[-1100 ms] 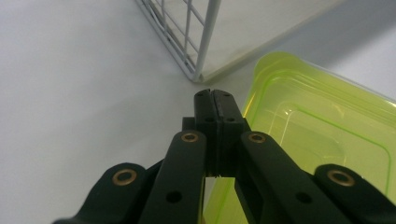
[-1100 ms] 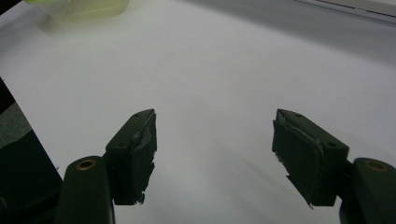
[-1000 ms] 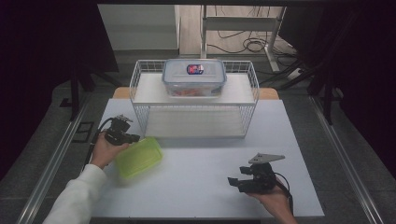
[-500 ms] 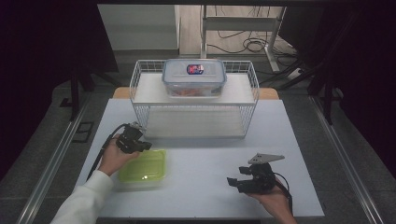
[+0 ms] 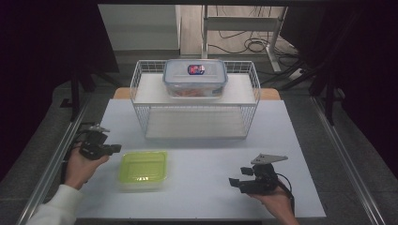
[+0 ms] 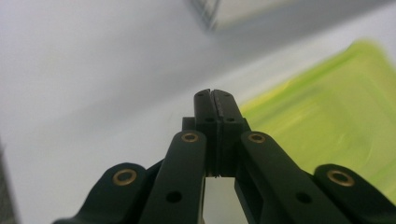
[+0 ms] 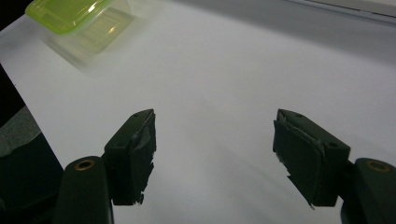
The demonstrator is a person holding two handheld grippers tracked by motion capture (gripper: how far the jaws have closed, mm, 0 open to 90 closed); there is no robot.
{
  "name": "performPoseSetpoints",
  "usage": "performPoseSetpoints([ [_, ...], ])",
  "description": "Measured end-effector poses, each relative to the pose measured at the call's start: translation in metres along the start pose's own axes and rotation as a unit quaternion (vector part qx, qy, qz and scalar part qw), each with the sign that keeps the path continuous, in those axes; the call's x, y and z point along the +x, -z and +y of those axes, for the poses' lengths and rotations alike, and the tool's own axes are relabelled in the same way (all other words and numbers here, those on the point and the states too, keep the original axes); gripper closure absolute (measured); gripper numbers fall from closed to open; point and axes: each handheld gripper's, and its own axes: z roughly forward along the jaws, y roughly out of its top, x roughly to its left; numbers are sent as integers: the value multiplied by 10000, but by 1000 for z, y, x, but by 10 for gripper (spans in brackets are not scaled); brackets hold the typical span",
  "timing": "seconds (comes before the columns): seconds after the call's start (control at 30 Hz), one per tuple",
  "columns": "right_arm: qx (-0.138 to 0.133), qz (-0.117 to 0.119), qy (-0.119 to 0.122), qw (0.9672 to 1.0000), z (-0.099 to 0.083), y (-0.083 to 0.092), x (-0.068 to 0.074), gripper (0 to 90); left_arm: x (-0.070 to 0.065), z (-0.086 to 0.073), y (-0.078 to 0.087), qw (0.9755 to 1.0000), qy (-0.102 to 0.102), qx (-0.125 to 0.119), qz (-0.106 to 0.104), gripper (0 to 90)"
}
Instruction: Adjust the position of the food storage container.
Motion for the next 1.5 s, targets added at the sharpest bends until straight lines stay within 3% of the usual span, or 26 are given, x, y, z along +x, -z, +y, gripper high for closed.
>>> performPoseSetpoints([
  [0.17, -10, -24, -19, 10000, 3, -2, 0, 301, 15, -37, 1, 9991, 352, 64, -218, 900],
  [0.3, 3, -13, -7, 10000, 5, -5, 0, 300, 15, -46, -8, 9984, 437, 118, -340, 900],
  [0.53, 7, -22, -26, 10000, 6, -6, 0, 298, -3, -41, -22, 9980, 254, 228, -541, 900],
  [1.0, -28, -97, -76, 9999, 4, -1, -2, 297, -31, -30, -41, 9943, 232, 315, -988, 900],
  [1.1, -3, -80, -72, 9999, 5, -3, -1, 297, -41, -25, -47, 9929, 225, 304, -1131, 900],
  [1.2, 34, -68, -51, 10000, 5, -5, 0, 296, -47, -21, -53, 9876, 448, 209, -1489, 900],
  [1.3, 39, -65, -39, 10000, 6, -6, 0, 296, -54, -17, -58, 9894, 345, 270, -1387, 900],
  [1.43, 30, -84, -27, 10000, 5, -5, 0, 296, -63, -13, -65, 9875, 318, 302, -1513, 900],
  [1.5, 10, -97, -16, 10000, 5, -4, 0, 296, -69, -12, -68, 9887, 248, 318, -1444, 900],
])
